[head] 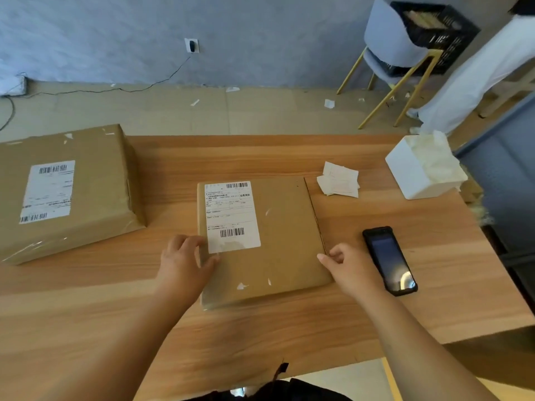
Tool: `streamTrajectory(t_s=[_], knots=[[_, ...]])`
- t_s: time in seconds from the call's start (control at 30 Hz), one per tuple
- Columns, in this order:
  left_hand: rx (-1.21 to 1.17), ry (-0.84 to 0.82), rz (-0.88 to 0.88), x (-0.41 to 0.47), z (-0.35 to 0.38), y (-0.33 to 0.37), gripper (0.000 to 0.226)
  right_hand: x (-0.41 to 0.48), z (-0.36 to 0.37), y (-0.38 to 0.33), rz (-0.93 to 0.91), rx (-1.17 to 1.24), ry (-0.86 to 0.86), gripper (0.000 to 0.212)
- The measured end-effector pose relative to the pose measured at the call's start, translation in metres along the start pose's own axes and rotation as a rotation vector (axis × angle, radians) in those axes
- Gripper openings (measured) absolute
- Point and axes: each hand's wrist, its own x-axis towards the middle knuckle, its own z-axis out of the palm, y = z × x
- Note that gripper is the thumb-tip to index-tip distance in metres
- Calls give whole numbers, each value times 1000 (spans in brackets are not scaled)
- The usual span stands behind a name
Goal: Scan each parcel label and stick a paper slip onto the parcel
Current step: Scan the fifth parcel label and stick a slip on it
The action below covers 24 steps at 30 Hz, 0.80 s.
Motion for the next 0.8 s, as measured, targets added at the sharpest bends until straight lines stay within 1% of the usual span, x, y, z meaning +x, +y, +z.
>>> streamTrajectory(t_s=[0.07, 0.13, 0.2, 0.27, 0.33, 0.4, 0.5, 0.57, 0.67, 0.73, 0.8], knots=[[135, 40, 215, -4, 3, 15, 35, 3, -6, 14, -4, 17, 106, 25], [204, -12, 391, -6, 11, 31, 30, 6, -12, 30, 10, 11, 195, 19], [237, -119, 495, -5, 23, 48, 29, 13, -19, 47, 60, -41, 227, 25], [267, -210, 563, -2, 39, 61, 32, 21, -25, 65, 135, -146, 213, 43], [319, -270, 583, 2, 55, 72, 42, 29, -28, 79, 219, -214, 188, 62], [371, -305, 593, 5, 70, 79, 50, 37, -29, 93, 276, -224, 166, 79], [382, -272, 598, 8, 81, 85, 49, 51, -29, 108, 329, -150, 94, 104], [357, -241, 593, 10, 82, 86, 46, 60, -28, 115, 349, -96, 54, 114], [326, -234, 582, 11, 80, 84, 43, 67, -25, 121, 353, -167, 38, 115], [320, -228, 601, 9, 80, 84, 42, 69, -25, 124, 344, -184, 51, 107], [327, -219, 626, 8, 80, 84, 42, 70, -26, 124, 346, -86, 69, 96]])
